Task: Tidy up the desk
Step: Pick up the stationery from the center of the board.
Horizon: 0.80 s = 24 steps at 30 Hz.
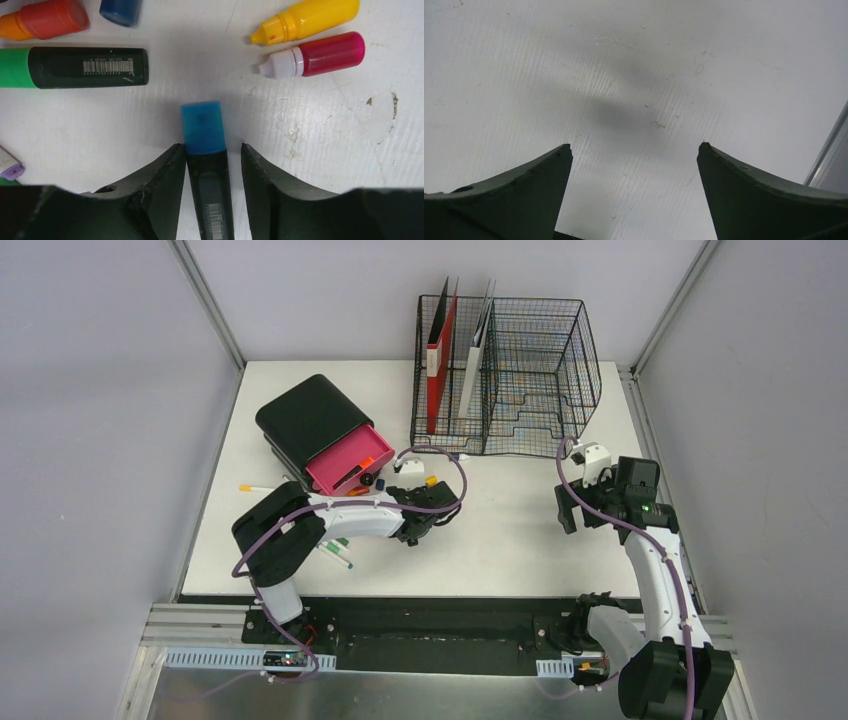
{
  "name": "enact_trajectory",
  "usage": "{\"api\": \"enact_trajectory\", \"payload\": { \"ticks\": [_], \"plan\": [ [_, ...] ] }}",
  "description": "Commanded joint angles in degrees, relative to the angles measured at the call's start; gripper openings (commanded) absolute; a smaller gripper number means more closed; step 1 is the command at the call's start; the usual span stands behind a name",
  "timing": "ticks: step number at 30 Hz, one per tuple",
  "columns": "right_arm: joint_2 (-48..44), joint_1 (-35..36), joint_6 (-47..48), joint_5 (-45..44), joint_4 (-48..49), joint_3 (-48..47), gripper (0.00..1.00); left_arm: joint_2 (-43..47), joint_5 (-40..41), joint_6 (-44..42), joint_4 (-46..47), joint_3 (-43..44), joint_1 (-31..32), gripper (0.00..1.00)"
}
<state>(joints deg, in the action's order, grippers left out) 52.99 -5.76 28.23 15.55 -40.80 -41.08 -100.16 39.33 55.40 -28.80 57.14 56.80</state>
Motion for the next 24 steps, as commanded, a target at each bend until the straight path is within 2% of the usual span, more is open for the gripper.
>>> {"api": "enact_trajectory", "payload": {
  "ticks": [1,6,10,12,20,24],
  "plan": [
    [-1.0,-0.19,0.58,0.77,-0.04,-2.52,0.99,-2.43,-3.38,-1.74,2.47,-1.14,-1.02,0.43],
    [-1.21,-0.15,0.64,1.05,0.01,-2.52,0.99,-4.07,-3.98,-1.76,2.93,-1.42,-1.01,0.29],
    [-1.28,-0.14,0.75,1.3,-0.04,-2.53,0.99,-4.69,-4.55,-2.48,2.92,-1.47,-1.03,0.1],
    [-1.38,-0.15,0.78,1.39,-0.07,-2.53,0.99,-4.25,-5.14,-3.32,2.87,-1.49,-1.03,0.04],
    [-1.57,-0.2,0.9,1.83,-0.25,-2.55,0.99,4.37,-5.55,-10.86,3.31,-3.15,0.3,0.0],
    [-1.82,-0.18,0.94,1.94,-0.29,-2.52,0.99,9.18,-9.06,-17.49,3.46,-3.19,0.31,0.0]
  ]
}}
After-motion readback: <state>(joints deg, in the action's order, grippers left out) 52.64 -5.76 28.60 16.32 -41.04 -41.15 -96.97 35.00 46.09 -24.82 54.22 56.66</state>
